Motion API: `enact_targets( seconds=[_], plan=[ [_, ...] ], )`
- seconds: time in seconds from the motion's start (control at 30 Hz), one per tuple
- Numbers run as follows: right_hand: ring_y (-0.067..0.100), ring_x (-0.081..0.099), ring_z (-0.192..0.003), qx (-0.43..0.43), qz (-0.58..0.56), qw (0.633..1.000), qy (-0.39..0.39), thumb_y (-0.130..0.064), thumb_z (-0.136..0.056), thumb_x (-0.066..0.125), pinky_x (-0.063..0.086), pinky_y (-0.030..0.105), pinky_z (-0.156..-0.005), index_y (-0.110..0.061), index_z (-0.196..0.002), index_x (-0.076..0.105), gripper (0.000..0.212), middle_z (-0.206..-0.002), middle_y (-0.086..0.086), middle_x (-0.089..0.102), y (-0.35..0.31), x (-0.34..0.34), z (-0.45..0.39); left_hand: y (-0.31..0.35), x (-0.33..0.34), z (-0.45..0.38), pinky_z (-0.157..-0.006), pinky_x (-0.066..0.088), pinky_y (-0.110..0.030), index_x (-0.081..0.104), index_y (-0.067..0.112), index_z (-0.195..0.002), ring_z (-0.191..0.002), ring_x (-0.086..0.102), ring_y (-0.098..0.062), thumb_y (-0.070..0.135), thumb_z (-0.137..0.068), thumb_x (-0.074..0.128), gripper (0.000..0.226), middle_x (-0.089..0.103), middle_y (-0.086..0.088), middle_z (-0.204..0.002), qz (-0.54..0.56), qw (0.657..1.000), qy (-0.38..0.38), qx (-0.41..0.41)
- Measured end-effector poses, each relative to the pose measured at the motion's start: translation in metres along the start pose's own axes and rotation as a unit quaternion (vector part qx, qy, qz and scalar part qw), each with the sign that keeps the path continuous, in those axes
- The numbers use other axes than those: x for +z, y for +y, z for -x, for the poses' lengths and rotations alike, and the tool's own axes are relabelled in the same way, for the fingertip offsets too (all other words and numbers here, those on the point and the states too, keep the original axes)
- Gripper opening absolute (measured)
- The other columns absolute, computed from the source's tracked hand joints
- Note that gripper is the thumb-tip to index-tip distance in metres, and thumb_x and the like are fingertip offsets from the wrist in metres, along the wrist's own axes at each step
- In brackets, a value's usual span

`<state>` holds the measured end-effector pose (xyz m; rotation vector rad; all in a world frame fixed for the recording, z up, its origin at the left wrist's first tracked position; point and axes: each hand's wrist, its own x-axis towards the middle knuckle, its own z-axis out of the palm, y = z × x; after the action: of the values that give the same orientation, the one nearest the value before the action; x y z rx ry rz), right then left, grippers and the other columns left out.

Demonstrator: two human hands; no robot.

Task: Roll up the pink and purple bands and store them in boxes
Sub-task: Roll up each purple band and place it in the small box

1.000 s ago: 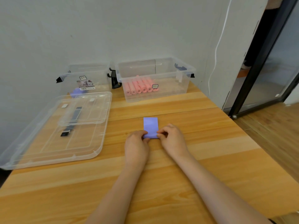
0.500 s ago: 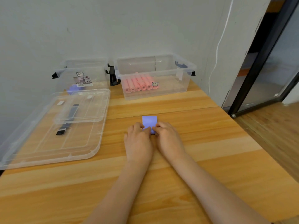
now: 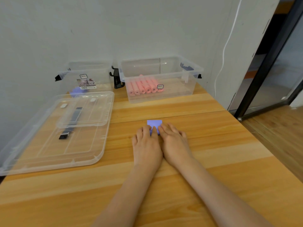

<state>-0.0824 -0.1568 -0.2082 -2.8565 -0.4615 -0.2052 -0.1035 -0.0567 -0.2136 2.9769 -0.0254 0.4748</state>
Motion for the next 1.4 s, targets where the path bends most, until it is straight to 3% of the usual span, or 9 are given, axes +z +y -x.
enact_targets(
  seconds=[0.13,0.27,0.43,0.57,0.63,0.8,1.03,1.27,1.4],
  plan=[
    [0.006,0.004,-0.142,0.019,-0.001,1.0,-0.007,-0.021,-0.089,0.005,0.016,0.031,-0.105,-0.024,-0.146,0.02,0.06,-0.155,-0.01,0.012,0.001,0.001,0.001,0.001,-0.004,-0.001,-0.07,0.048,-0.036,0.066,0.012,-0.112,-0.084,0.058,-0.026,0.021,-0.069,0.039,0.052,0.062,-0.004,-0.102,0.008,1.0,-0.006,-0.01],
    [0.005,0.011,-0.141,0.0,0.013,1.0,-0.003,-0.025,-0.063,-0.013,0.016,0.027,-0.102,-0.021,-0.146,0.023,0.09,-0.154,-0.008,0.02,0.0,-0.002,0.006,-0.001,0.001,-0.003,-0.105,0.021,-0.037,0.013,0.017,-0.148,-0.127,0.028,-0.024,0.024,-0.092,0.035,0.061,0.024,0.0,-0.145,0.035,0.997,-0.06,-0.018],
    [0.009,0.004,-0.143,0.013,-0.021,0.998,-0.052,-0.019,-0.091,0.025,0.013,0.033,-0.11,-0.019,-0.148,0.014,0.059,-0.156,-0.007,0.011,0.001,-0.004,-0.001,-0.003,-0.003,-0.011,-0.113,0.009,-0.04,0.003,0.014,-0.149,-0.141,0.013,-0.015,0.024,-0.091,0.034,0.066,0.009,-0.001,-0.155,0.088,0.991,-0.094,-0.02],
    [0.01,0.003,-0.143,0.02,-0.025,0.999,-0.044,-0.01,-0.09,0.031,0.011,0.036,-0.113,-0.018,-0.148,0.014,0.061,-0.156,-0.007,0.01,0.001,0.001,-0.005,-0.006,-0.01,-0.01,-0.111,0.019,-0.03,0.029,0.005,-0.143,-0.138,0.027,-0.018,0.006,-0.081,0.039,0.063,0.029,-0.009,-0.15,0.229,0.97,-0.006,-0.083],
    [0.01,0.003,-0.143,0.021,-0.031,0.998,-0.042,-0.008,-0.09,0.03,0.012,0.036,-0.114,-0.018,-0.148,0.015,0.061,-0.156,-0.007,0.012,0.002,0.002,-0.01,-0.006,-0.01,-0.008,-0.107,0.026,-0.03,0.04,0.004,-0.138,-0.135,0.034,-0.02,0.01,-0.079,0.036,0.059,0.039,-0.011,-0.145,0.203,0.976,0.015,-0.082],
    [0.011,0.004,-0.143,0.021,-0.035,0.999,-0.034,-0.008,-0.092,0.026,0.013,0.036,-0.114,-0.018,-0.147,0.017,0.057,-0.155,-0.006,0.014,0.007,0.003,-0.03,0.001,-0.003,-0.012,-0.112,0.012,-0.034,0.011,0.014,-0.149,-0.144,0.003,-0.019,0.022,-0.089,0.036,0.065,0.006,0.001,-0.157,0.103,0.991,-0.068,-0.059],
    [0.012,0.009,-0.143,0.026,-0.049,0.997,-0.057,-0.025,-0.101,0.025,0.01,0.039,-0.114,-0.015,-0.148,0.013,0.049,-0.155,-0.002,0.016,0.01,0.007,-0.045,0.001,0.002,-0.028,-0.114,0.01,-0.038,0.015,0.016,-0.148,-0.143,0.005,-0.019,0.029,-0.095,0.028,0.055,0.014,0.003,-0.155,0.118,0.987,-0.062,-0.084],
    [0.024,0.049,-0.12,0.017,-0.183,0.982,0.043,-0.011,-0.092,0.048,0.03,0.026,-0.1,-0.005,-0.123,0.058,0.033,-0.127,0.01,0.058,0.017,0.01,-0.069,-0.002,0.008,-0.043,-0.112,0.01,-0.036,0.023,0.018,-0.146,-0.143,0.01,-0.017,0.015,-0.089,0.035,0.058,0.019,0.003,-0.154,0.128,0.987,-0.053,-0.082],
    [0.024,0.053,-0.116,0.042,-0.255,0.964,0.055,-0.003,-0.087,0.055,0.031,0.019,-0.095,-0.004,-0.117,0.062,0.031,-0.122,0.011,0.061,0.019,0.007,-0.069,-0.01,0.008,-0.045,-0.11,0.021,-0.03,0.044,0.016,-0.136,-0.136,0.029,-0.016,0.009,-0.084,0.046,0.053,0.034,-0.001,-0.148,0.255,0.961,-0.01,-0.104]
  ],
)
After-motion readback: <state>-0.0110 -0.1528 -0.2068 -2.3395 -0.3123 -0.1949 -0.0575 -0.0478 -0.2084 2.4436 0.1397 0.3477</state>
